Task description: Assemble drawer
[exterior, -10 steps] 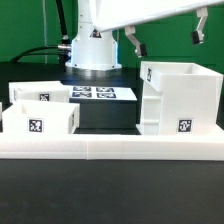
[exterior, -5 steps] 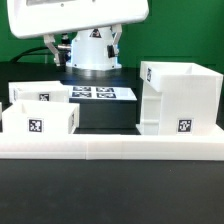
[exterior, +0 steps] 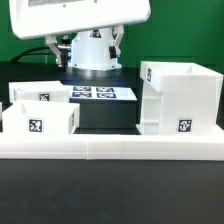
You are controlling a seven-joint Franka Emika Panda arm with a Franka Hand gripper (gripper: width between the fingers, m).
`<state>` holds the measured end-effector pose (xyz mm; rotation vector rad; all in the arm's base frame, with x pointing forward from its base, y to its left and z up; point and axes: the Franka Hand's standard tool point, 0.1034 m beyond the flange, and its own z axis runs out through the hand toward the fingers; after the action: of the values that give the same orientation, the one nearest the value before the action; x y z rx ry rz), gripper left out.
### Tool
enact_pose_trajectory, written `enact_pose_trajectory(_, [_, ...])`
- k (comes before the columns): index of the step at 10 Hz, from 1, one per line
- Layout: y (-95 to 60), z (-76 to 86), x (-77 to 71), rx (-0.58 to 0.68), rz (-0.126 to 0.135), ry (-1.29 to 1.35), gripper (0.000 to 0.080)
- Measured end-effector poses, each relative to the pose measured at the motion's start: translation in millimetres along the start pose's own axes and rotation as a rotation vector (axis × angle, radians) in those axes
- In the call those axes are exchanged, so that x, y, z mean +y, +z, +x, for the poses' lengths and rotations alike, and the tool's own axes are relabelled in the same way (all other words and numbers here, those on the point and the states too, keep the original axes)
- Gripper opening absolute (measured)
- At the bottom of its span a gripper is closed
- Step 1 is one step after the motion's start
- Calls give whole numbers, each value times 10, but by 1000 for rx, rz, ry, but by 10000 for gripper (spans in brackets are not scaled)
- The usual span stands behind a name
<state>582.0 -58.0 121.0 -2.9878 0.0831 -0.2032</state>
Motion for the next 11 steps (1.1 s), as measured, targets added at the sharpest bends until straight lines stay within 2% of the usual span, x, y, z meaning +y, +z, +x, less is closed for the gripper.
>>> enact_pose_trajectory(1, [36,-22,41,-21,-68,12,648])
enact_pose_trajectory(3, [246,-85,266,-1,-97,22,648])
enact_pose_trajectory(4, [324,-139,361,-8,-93,37,648])
enact_pose_trajectory(6, [305,-112,315,-3,-92,32,648])
enact_pose_trajectory(9, [323,-125,334,-6,-92,34,648])
enact_pose_trajectory(11, [506,-234,511,-14,-106,30,648])
